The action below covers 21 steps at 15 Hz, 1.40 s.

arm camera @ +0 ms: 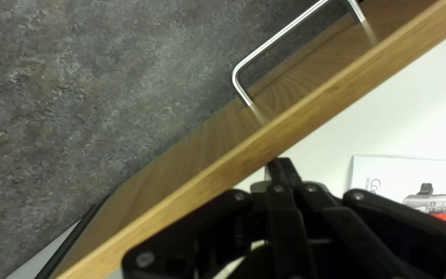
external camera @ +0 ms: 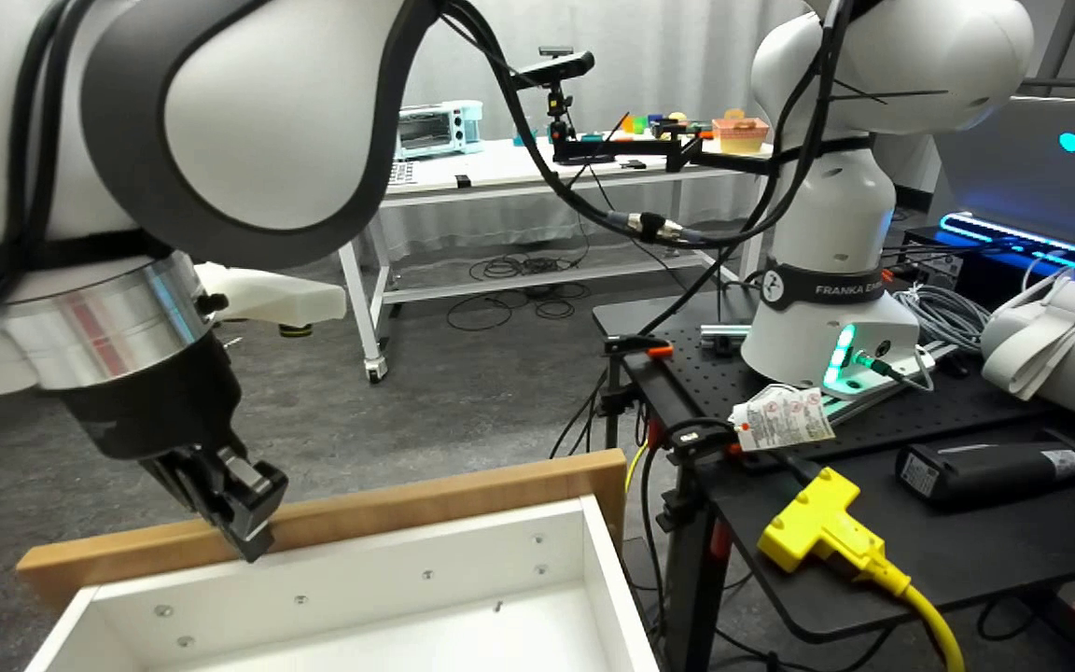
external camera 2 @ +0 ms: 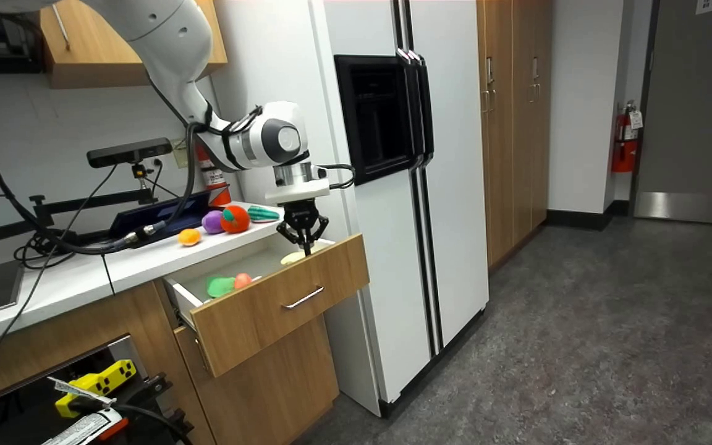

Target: Close and open the drawer

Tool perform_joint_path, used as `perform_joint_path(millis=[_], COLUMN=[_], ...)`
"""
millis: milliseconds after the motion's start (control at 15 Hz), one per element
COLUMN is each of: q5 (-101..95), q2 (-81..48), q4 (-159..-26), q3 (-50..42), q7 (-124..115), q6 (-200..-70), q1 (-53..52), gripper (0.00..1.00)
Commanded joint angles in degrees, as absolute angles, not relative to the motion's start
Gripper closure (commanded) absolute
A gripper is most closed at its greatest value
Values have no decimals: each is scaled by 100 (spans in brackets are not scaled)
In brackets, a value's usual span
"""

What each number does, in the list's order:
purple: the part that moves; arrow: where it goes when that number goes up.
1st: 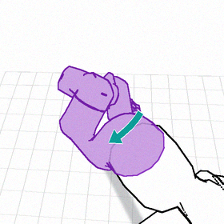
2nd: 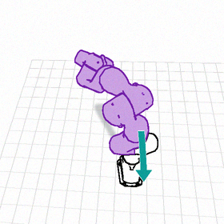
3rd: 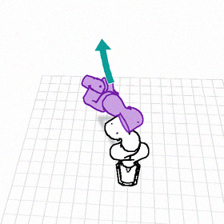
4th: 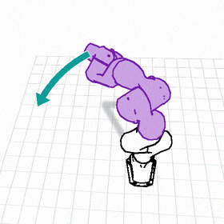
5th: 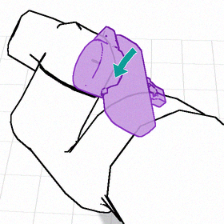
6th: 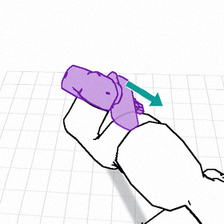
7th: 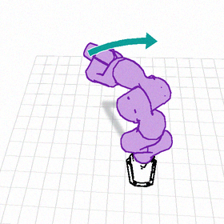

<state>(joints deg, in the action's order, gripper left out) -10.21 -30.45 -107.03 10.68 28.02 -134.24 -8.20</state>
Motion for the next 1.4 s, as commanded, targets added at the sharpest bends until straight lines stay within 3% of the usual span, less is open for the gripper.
perform_joint_path(millis=[0, 800, 1333], q5=[-1207, -1075, -681], q2=[-2555, -2041, -1872], q4=[-10943, -10722, -10794], q3=[888, 816, 1232], q7=[2650, 2976, 3117], q6=[-13231, -12940, -13052], q1=[-715, -463, -527], gripper=[100, 100, 100])
